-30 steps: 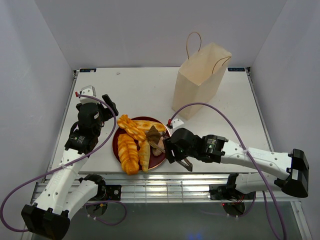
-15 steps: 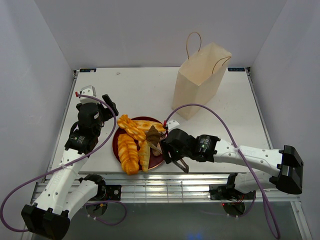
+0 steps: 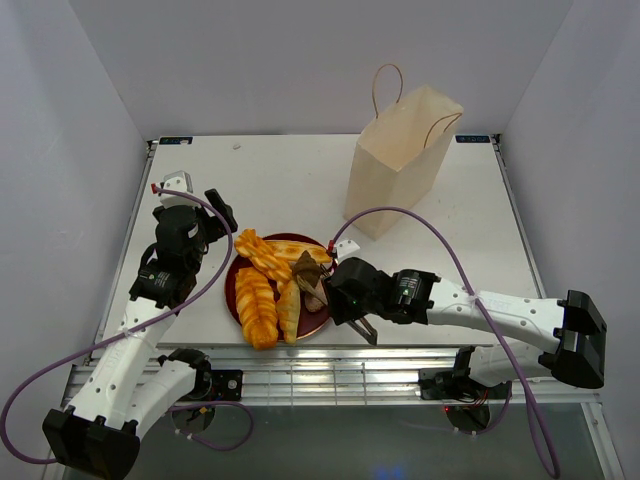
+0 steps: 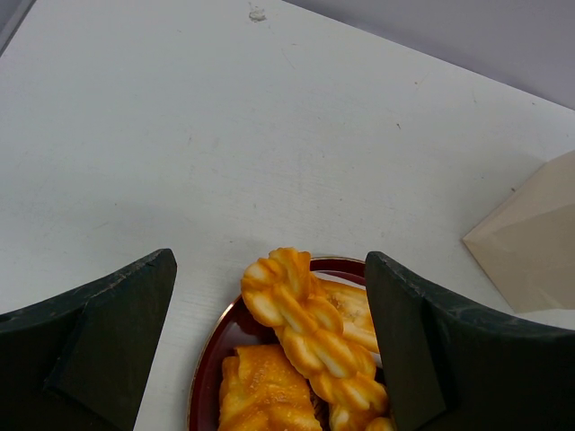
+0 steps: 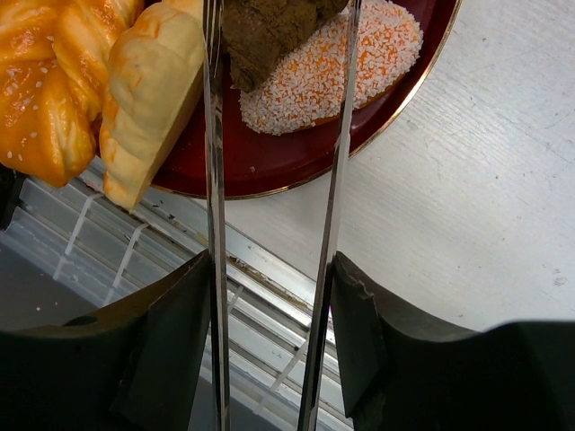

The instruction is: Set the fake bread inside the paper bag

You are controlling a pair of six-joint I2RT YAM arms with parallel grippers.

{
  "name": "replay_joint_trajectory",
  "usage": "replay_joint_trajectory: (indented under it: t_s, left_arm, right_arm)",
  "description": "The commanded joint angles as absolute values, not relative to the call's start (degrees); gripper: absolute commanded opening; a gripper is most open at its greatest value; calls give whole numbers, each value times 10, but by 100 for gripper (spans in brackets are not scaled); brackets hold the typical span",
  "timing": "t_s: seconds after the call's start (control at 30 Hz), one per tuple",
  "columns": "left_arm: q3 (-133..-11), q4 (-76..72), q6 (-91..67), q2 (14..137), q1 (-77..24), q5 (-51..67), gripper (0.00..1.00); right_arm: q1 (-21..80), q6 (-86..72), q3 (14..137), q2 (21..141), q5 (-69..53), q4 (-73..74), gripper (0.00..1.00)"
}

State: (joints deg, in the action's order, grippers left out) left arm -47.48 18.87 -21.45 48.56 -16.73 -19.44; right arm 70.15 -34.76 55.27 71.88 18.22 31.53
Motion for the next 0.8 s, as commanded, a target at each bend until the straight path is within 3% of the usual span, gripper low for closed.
replay_joint_trajectory:
  t_s: [0.0,0.37,0.77]
  left_arm:
    - [-474,184,-212,477,-170,-187,96]
    - [-474,183,-212,475,-171,-188,96]
    - [-475,183,-212,475,-171,-189,96]
  right_arm:
    - [704,-355,570,708,202,314,56]
    - [705,-345,591,678,208,322,46]
    - [704,-325,626,644,203,330,43]
